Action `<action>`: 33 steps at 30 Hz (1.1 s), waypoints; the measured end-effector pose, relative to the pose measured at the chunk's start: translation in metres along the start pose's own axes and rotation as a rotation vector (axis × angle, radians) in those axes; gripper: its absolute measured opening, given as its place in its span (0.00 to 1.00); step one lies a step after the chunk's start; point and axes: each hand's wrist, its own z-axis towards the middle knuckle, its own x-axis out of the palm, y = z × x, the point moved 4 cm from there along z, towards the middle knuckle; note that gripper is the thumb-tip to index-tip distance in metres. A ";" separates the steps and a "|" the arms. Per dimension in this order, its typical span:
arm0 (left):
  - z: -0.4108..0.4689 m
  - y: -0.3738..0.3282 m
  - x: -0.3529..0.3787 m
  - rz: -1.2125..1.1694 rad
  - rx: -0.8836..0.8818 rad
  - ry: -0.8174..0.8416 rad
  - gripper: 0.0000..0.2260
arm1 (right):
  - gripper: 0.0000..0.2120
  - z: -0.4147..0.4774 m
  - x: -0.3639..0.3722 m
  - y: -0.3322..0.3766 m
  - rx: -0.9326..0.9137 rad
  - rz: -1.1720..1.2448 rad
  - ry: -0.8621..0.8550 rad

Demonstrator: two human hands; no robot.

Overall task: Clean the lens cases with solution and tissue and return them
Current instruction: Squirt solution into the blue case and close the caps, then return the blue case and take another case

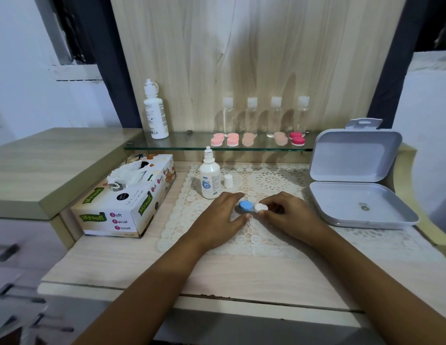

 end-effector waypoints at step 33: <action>0.004 0.003 0.007 0.223 -0.030 0.150 0.26 | 0.18 0.106 -0.042 0.028 0.318 -0.204 -0.555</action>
